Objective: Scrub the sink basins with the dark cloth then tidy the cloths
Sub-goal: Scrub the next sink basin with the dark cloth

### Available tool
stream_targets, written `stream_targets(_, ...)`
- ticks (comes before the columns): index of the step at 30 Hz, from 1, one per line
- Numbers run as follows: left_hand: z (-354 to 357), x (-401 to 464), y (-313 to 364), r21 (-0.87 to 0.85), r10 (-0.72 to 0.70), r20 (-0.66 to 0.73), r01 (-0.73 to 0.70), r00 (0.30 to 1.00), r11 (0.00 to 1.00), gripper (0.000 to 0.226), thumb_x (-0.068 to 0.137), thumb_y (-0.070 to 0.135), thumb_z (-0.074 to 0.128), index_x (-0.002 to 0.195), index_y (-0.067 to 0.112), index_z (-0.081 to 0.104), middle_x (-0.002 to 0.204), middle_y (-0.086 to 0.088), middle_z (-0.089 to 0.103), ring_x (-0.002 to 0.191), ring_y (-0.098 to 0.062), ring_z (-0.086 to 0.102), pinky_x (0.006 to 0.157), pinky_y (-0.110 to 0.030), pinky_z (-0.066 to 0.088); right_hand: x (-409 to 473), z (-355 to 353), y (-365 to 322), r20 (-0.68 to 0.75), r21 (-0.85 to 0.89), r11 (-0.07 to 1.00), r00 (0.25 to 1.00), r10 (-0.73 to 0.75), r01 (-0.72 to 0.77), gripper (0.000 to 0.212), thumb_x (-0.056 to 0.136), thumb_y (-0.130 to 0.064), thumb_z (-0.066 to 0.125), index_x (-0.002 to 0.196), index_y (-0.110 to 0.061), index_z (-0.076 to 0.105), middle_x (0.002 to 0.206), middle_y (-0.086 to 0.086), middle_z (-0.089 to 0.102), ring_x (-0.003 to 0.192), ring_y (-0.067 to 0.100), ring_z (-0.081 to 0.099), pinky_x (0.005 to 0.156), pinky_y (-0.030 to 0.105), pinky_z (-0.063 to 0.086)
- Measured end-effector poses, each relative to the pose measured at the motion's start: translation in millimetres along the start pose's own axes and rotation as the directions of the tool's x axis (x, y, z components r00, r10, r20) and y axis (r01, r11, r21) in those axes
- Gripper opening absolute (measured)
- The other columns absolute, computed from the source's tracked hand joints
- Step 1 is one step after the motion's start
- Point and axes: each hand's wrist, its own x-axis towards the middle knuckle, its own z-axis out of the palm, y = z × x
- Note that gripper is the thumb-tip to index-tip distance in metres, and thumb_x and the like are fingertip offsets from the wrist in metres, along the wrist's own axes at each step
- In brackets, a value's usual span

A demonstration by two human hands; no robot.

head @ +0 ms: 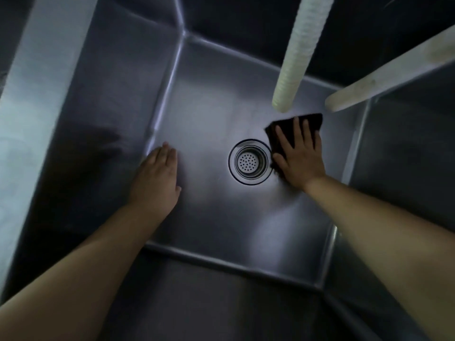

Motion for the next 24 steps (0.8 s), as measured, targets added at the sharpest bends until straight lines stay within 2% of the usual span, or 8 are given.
stream_targets(4,-2.6,0.3,-1.2,-0.041,-0.012,0.003,0.012,1.000,0.999,0.084,0.085,0.030,0.064,0.149,0.004,0.015,0.157,-0.014,0.015,0.142,-0.028,0.018,0.115,-0.035,0.017,-58.6,13.0,3.7,0.082,-0.011,0.993,0.990,0.117,-0.117,0.071,0.087,-0.056,0.013,0.151,-0.026,0.005,0.157,0.019,-0.002,0.144,0.037,-0.008,0.113,0.051,-0.007)
stream_targets(7,-1.2,1.8,-2.5,-0.025,0.011,0.047,-0.010,0.999,1.000,0.085,0.087,0.033,0.061,0.149,0.005,0.011,0.157,-0.013,0.012,0.142,-0.028,0.017,0.116,-0.034,0.015,-70.5,13.9,3.4,0.164,-0.024,0.979,0.965,0.204,-0.203,0.074,0.088,-0.055,0.020,0.151,-0.025,-0.005,0.156,0.018,-0.015,0.143,0.033,-0.018,0.112,0.046,-0.015)
stream_targets(9,0.5,4.5,-4.1,-0.009,0.029,0.057,-0.028,0.998,1.000,0.086,0.086,0.035,0.061,0.150,0.005,0.010,0.157,-0.013,0.012,0.142,-0.027,0.017,0.117,-0.034,0.015,-56.6,8.6,8.3,0.157,-0.001,0.965,0.953,0.260,-0.263,0.084,0.082,-0.055,0.026,0.150,-0.020,-0.009,0.156,0.018,-0.015,0.143,0.032,-0.018,0.112,0.045,-0.015)
stream_targets(12,-1.8,9.4,-4.8,-0.024,0.035,0.048,-0.034,0.998,0.999,0.087,0.085,0.035,0.062,0.149,0.005,0.013,0.157,-0.013,0.015,0.142,-0.028,0.018,0.117,-0.035,0.018,-13.1,-6.0,27.1,0.111,0.060,0.916,0.914,0.389,-0.397,0.092,0.089,-0.048,0.045,0.149,-0.007,-0.010,0.158,0.016,-0.010,0.145,0.029,-0.013,0.116,0.047,-0.009)
stream_targets(14,-4.7,13.3,-4.8,-0.042,0.045,0.026,-0.044,0.999,0.998,0.085,0.084,0.033,0.063,0.149,0.004,0.015,0.156,-0.014,0.017,0.141,-0.028,0.019,0.116,-0.035,0.019,20.6,-18.5,36.1,0.094,0.069,0.904,0.905,0.415,-0.422,0.089,0.091,-0.047,0.045,0.149,-0.006,-0.008,0.158,0.014,-0.007,0.145,0.028,-0.010,0.116,0.050,-0.006)
stream_targets(18,-7.1,20.9,-7.6,-0.058,0.052,-0.019,-0.053,0.998,0.997,0.085,0.081,0.031,0.067,0.147,0.003,0.022,0.154,-0.016,0.023,0.140,-0.030,0.025,0.114,-0.037,0.023,79.2,-34.0,13.4,0.017,0.133,0.940,0.949,0.316,-0.315,0.083,0.091,-0.055,0.036,0.151,-0.010,0.000,0.158,0.017,-0.003,0.145,0.034,-0.006,0.116,0.053,-0.004)
stream_targets(21,-7.3,22.7,-10.1,-0.083,0.044,-0.015,-0.045,0.999,0.995,0.085,0.084,0.034,0.063,0.149,0.005,0.016,0.156,-0.013,0.016,0.142,-0.027,0.020,0.116,-0.036,0.023,106.7,-33.1,-34.0,-0.091,0.020,0.999,0.995,0.043,-0.041,0.076,0.089,-0.055,0.028,0.150,-0.010,0.016,0.155,0.023,0.013,0.142,0.044,0.009,0.113,0.061,0.004)
stream_targets(24,-6.7,23.7,-10.6,-0.078,0.044,-0.027,-0.046,0.999,0.996,0.084,0.088,0.038,0.056,0.150,0.007,0.008,0.158,-0.011,0.009,0.143,-0.024,0.015,0.117,-0.033,0.018,135.4,-42.0,-101.5,-0.095,-0.039,0.992,0.988,-0.126,0.122,0.073,0.092,-0.055,0.021,0.151,-0.014,0.012,0.158,0.016,0.006,0.145,0.036,0.002,0.113,0.054,-0.002)
